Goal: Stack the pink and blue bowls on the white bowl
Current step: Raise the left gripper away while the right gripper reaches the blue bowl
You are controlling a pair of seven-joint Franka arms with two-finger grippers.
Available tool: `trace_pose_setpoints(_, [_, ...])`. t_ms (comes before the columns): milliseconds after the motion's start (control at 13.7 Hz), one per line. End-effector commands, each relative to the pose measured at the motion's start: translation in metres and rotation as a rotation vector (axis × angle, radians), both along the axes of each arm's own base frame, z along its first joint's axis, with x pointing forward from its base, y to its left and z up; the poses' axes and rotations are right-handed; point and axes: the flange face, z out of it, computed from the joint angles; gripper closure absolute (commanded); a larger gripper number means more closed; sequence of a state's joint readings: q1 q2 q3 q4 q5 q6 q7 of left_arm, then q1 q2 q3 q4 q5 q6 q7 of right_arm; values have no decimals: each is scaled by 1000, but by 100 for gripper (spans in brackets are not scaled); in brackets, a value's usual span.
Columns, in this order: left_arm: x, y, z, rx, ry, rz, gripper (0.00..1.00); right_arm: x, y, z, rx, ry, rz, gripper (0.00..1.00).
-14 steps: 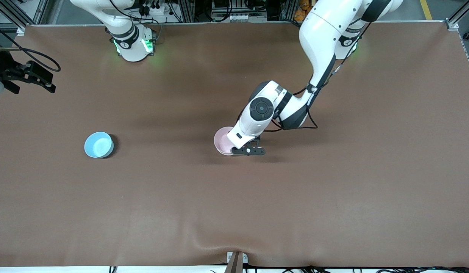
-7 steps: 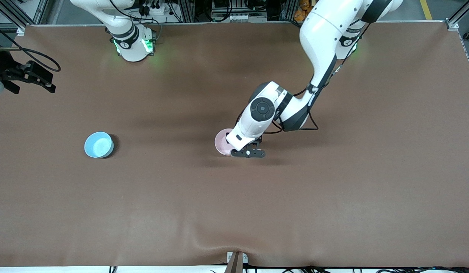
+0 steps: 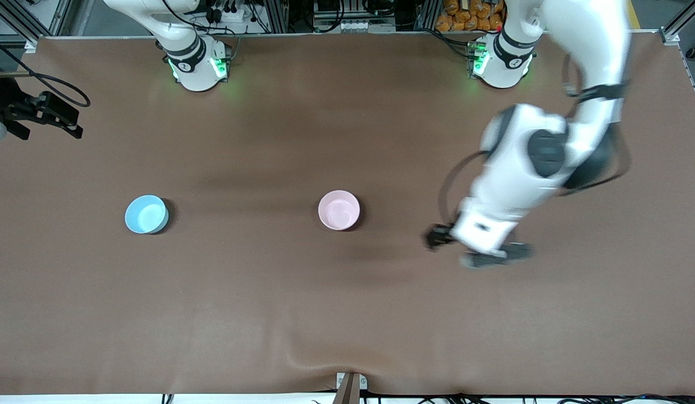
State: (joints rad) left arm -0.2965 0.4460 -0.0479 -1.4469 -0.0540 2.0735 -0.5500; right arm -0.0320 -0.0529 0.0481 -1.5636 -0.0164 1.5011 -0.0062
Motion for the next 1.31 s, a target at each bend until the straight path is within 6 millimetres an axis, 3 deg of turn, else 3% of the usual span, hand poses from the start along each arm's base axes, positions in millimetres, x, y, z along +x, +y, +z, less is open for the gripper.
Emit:
trace_pose_setpoints(0, [1, 40, 17, 28, -11, 16, 0, 10, -9, -10, -25, 13, -5, 0])
trace_pose_setpoints(219, [-7, 56, 40, 40, 6, 34, 0, 35, -23, -57, -27, 99, -24, 0])
trace_pose_setpoints(292, [-7, 74, 50, 42, 6, 56, 0, 39, -33, -64, -42, 109, -37, 0])
trace_pose_setpoints(511, [-11, 84, 60, 46, 19, 68, 0, 45, -53, -86, -30, 154, -76, 0])
trace_pose_setpoints(730, [-18, 94, 72, 52, 39, 79, 0, 52, -69, -153, -20, 203, -96, 0])
trace_pose_setpoints(803, [-18, 104, 77, 51, 38, 92, 0, 49, -76, -182, -16, 208, -106, 0])
trace_pose_setpoints(949, [-25, 114, 89, 62, 48, 62, 0, 44, -90, -220, -11, 191, -126, 0])
trace_pose_setpoints(1241, [-46, 163, 128, 81, 69, 10, 0, 31, -117, -303, 10, 136, -116, 0])
